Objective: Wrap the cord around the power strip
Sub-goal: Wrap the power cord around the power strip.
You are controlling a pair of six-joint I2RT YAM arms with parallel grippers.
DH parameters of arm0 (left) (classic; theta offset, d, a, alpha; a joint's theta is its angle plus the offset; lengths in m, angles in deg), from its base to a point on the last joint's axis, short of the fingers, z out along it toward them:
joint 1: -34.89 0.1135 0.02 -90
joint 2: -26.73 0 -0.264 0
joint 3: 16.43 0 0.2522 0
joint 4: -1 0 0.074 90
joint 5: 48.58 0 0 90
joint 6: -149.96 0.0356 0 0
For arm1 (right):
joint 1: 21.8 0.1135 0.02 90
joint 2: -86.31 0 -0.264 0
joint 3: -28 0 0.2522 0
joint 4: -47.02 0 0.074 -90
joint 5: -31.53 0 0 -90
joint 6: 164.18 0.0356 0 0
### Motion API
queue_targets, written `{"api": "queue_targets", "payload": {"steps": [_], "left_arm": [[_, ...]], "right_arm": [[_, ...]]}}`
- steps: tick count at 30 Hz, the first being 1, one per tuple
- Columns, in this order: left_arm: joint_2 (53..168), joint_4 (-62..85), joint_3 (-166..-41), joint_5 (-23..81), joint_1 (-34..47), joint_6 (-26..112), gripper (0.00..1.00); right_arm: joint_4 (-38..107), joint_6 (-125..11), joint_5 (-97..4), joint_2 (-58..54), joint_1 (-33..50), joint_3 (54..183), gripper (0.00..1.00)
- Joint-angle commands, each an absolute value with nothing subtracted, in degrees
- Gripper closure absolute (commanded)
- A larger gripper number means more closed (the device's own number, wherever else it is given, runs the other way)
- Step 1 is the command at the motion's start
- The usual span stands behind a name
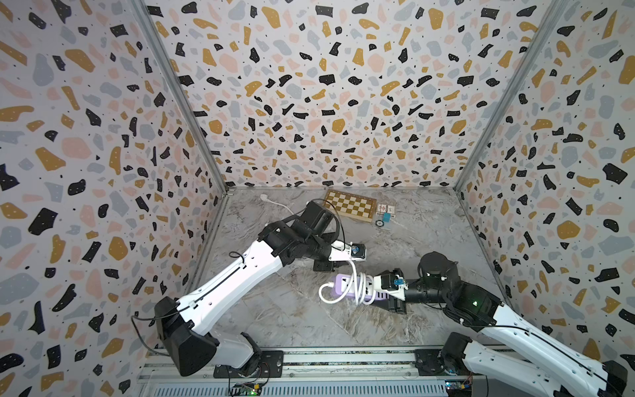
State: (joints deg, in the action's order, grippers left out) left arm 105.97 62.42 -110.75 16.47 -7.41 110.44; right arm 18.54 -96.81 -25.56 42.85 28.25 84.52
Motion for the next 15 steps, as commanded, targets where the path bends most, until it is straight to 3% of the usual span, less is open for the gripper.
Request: {"api": "queue_targets", "payload": {"steps": [1,5,15], "left_arm": [[104.9,52.6,-106.3,7.1,-5.7,104.5,0.70],[103.8,40.5,-98.7,4.0,-4.7,98.2,0.62],[104.3,26.9,-88.6,-0.7,-0.7,89.6,0.60]], "right_arm": [[24.8,-97.0,-21.7,44.5,28.9,84.4,1.00],[26.0,-96.7,-20.4,44.3,28.9,84.2,1.00],[35.1,-91.2,-16.7,47.2,27.3,82.2,1.00]]}}
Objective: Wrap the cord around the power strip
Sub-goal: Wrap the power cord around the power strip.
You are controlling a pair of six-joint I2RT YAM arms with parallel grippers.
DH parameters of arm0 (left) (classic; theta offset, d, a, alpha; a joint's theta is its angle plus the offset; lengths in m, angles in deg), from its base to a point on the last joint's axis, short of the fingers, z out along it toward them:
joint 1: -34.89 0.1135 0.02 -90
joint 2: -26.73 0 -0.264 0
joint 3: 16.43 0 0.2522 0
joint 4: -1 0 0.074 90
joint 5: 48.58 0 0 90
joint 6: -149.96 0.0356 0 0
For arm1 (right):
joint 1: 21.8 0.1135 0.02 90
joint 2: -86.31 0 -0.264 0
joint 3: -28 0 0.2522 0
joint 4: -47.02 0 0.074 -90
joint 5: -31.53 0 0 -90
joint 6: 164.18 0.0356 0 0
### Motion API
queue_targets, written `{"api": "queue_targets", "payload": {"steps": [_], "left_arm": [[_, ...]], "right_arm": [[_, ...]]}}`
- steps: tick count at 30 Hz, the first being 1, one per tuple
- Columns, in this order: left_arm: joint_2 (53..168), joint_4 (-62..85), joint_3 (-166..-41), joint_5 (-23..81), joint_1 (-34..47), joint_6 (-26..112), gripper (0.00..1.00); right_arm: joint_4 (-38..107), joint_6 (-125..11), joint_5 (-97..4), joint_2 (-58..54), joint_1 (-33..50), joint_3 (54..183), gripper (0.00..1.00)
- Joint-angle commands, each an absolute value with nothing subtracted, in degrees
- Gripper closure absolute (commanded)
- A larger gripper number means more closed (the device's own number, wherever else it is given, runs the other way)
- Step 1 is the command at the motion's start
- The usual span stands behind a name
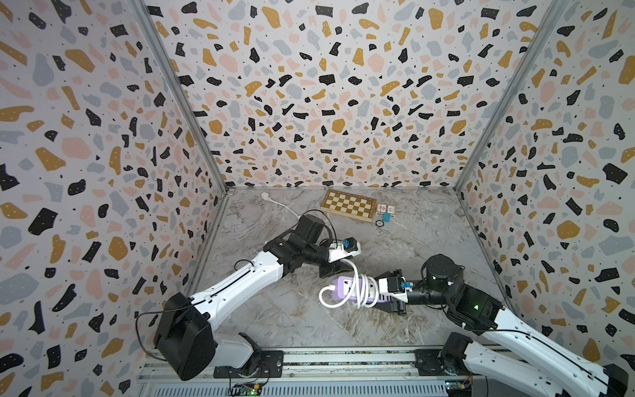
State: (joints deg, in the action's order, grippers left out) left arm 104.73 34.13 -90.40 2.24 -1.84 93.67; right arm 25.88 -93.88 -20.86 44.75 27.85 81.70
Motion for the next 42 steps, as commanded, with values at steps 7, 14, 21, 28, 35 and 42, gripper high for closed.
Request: {"api": "queue_targets", "payload": {"steps": [7,14,21,28,35,42], "left_arm": [[105.6,20.5,-84.0,-1.7,0.3,87.0,0.62],[103.1,9.5,-77.0,-0.6,0.5,82.4,0.61],[102.1,7.3,-74.2,-0.9,0.5,81.7,0.69],[101.7,8.0,-73.8,-0.5,0.2,79.1,0.92],[95.7,12.1,-71.8,4.8,-4.0,79.6,0.97],[90.9,21.4,-74.3,10.1,-9.1,82.3,0.97]], "right_arm": [[43.2,-84.6,-15.1,48.9,24.4,80.4,1.00],[45.3,-82.2,-22.6,50.7,23.6,79.1,1.00],[45.9,-80.0,-29.3,50.9,23.0,79.3,1.00],[45.7,-75.7,-41.4,50.3,20.6,80.4,1.00],[45.1,-67.9,-50.7,49.3,13.2,80.7,1.00],[40.8,-63.9,-52.6,46.7,5.0,81.8,1.00]]}}
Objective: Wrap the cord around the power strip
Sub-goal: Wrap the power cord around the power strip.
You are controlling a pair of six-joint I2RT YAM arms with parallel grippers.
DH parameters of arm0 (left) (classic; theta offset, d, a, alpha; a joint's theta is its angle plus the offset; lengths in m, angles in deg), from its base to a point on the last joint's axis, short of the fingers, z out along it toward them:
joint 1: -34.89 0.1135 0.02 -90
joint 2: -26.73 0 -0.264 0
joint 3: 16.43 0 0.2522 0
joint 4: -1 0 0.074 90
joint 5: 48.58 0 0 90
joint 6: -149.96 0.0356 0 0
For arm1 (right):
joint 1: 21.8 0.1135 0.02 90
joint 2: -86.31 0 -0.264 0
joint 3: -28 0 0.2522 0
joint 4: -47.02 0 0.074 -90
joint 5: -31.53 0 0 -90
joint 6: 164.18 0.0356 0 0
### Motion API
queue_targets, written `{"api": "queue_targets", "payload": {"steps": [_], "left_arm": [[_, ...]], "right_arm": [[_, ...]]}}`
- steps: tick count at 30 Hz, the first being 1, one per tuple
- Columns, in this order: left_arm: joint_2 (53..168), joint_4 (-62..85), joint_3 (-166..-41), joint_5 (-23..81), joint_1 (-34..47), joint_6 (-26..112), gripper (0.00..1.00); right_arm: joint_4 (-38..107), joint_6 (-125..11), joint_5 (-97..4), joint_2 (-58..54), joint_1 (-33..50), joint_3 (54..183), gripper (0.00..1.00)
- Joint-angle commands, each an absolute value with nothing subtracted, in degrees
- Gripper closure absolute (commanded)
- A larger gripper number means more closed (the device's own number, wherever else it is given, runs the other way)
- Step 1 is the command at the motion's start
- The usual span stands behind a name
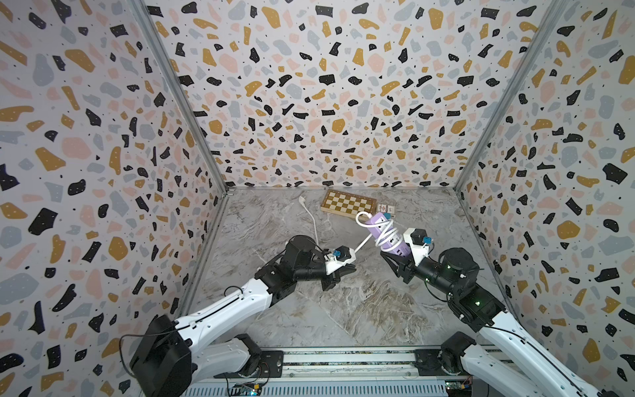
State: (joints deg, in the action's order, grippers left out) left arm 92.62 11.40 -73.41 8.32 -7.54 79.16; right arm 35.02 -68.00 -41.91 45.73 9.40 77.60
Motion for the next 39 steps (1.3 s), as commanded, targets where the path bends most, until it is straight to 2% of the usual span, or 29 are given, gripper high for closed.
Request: {"api": "queue_targets", "payload": {"steps": [1,13,20,26,29,34,39], "left_arm": [[90.7,23.5,-75.3,10.9,-9.9,83.2,0.97],[95.8,52.5,-94.8,24.5,-21.3,95.4,0.91],[101.4,64.4,-110.1,36.7,-26.5,104.6,0.87],[105.4,68.6,-118.3,49.5,-26.5,111.8,0.89],[107.3,70.8,-122.1,52.5,-26.0,114.0,0.89],[109.5,72.2,-127.0,52.7,-22.6,114.7,0.89],[112.6,75.6,-132.0,47.7,-19.2,114.5,0.89]], "right_arm": [[39.8,-64.3,-53.0,46.5,4.5,82.1,1.00],[27.8,-74.3,-58.5,43.2,2.0,87.4,1.00],[19.6,-81.4,-50.5,36.8,3.5,88.5,1.00],[19.6,-87.0,-39.6,36.6,9.6,84.7,1.00],[17.6,-88.6,-36.0,34.0,11.5,84.5,1.00],[14.7,-92.3,-32.5,30.0,15.3,84.9,1.00],[18.3,-95.4,-25.5,31.5,20.4,82.5,1.00]]}}
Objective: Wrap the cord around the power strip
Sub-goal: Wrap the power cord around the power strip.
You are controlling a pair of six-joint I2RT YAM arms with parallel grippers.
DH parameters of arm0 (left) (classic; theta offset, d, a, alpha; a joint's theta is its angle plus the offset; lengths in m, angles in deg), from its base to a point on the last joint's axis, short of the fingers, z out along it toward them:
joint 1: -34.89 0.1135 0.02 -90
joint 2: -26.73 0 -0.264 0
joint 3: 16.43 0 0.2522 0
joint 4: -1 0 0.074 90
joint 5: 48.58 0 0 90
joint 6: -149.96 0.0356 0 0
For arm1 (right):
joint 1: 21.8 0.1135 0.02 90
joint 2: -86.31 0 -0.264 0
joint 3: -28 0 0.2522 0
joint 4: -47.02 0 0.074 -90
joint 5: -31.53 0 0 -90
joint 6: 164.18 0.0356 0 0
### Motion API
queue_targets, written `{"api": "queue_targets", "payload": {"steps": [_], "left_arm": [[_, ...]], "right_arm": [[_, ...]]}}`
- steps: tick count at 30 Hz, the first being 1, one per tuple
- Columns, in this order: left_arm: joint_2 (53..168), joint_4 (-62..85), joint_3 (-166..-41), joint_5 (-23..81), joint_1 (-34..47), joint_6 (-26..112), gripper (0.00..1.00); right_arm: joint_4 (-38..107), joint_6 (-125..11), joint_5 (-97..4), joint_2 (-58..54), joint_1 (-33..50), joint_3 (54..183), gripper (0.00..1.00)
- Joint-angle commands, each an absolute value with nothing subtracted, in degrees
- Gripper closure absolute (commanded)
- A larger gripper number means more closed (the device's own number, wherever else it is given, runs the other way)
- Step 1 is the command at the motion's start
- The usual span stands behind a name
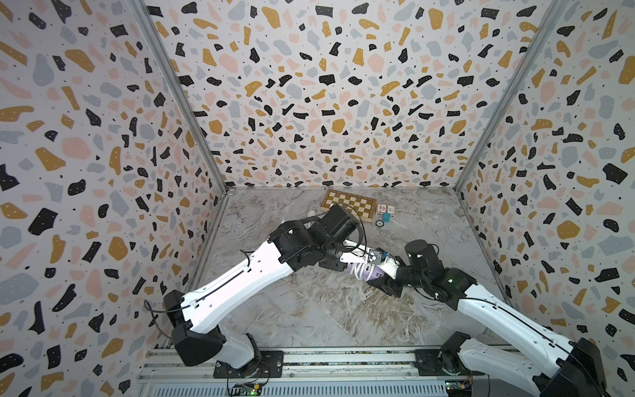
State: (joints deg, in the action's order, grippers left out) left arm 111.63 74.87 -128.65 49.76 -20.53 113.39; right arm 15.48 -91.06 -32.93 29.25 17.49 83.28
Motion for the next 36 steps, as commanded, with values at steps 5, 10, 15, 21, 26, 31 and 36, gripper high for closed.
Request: {"api": "queue_targets", "payload": {"steps": [5,10,15,21,26,31,36], "left_arm": [[116.6,78.0,-134.7,40.9,-16.6,113.4,0.90],[121.1,80.2,-136.7,32.6,-14.1,111.8,0.86],[123.5,78.9,-134.0,18.2,-9.7,110.1,0.78],[123.4,74.9,-130.0,10.1,-5.0,107.7,0.62],[121.8,69.5,-125.5,4.8,-2.4,105.6,0.58],[119.2,58.0,-116.8,0.9,-1.5,101.7,0.58],[117.1,44.5,-107.8,-0.5,-1.0,97.7,0.60]], "right_arm": [[22.7,-98.0,-23.1,34.7,26.7,80.2,1.00],[26.4,-98.4,-21.4,37.9,29.6,79.9,1.00],[32.4,-97.4,-20.3,44.2,29.6,78.0,1.00],[40.1,-94.5,-21.4,49.8,29.1,75.1,1.00],[46.4,-90.9,-21.4,51.7,26.9,73.5,1.00],[50.9,-87.6,-21.0,52.2,24.0,73.5,1.00],[51.0,-86.6,-22.0,51.5,23.2,74.6,1.00]]}}
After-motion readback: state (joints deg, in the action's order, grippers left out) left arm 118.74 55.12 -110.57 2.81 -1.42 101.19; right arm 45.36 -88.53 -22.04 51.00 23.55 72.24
